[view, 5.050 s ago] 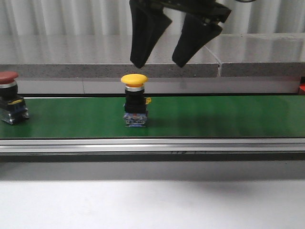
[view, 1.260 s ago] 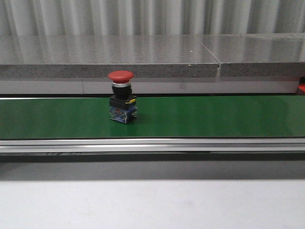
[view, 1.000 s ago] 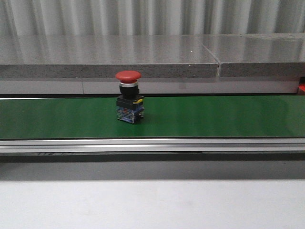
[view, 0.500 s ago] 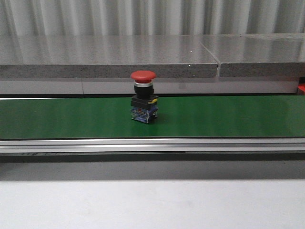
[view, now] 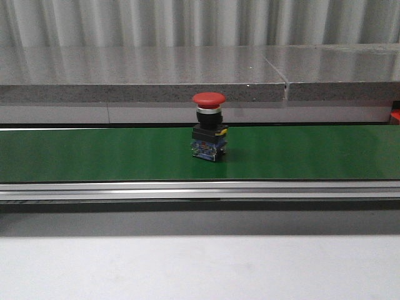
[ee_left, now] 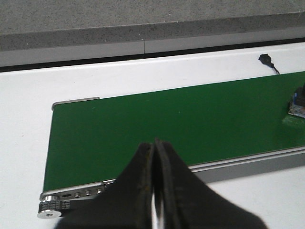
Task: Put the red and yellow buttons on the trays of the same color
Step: 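Lower the yellow button into the yellow tray and open the right gripper, then lower the right gripper toward the red button on the belt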
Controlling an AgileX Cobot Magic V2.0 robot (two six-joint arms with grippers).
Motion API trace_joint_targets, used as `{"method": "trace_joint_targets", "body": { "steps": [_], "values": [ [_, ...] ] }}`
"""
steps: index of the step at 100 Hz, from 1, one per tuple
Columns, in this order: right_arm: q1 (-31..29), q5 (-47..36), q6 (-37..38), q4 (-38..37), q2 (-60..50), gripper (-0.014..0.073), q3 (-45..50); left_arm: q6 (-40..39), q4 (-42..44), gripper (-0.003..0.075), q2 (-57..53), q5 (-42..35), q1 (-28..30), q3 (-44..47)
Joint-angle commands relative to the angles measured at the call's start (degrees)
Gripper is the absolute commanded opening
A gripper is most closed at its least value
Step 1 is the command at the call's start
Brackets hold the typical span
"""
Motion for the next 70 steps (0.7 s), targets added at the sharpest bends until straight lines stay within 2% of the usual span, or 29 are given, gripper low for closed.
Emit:
{"method": "trace_joint_targets", "body": {
  "steps": [1,22,45,70],
  "values": [
    [3.37,-2.46,-0.13,-1.28,-5.20,0.0587,-1.21,-0.63,-0.93,-0.0021,0.28,-4.00,-0.33,-1.48],
    [16.32,-1.24,-0.32,-3.55,-10.86,0.0587,-1.21,-0.63,-0.93,-0.0021,0.28,-4.00,-0.33,-1.48],
    [32.40,1.95,-1.23,-5.25,-10.73,0.0587,-2.71,-0.63,-0.93,-0.0021,0.28,-4.00,-0.33,-1.48],
    [45.27,12.40,-5.50,-5.25,-5.49,0.0587,-10.32,-0.63,-0.93,-0.0021,0.28,-4.00,-0.33,-1.48]
  ]
}}
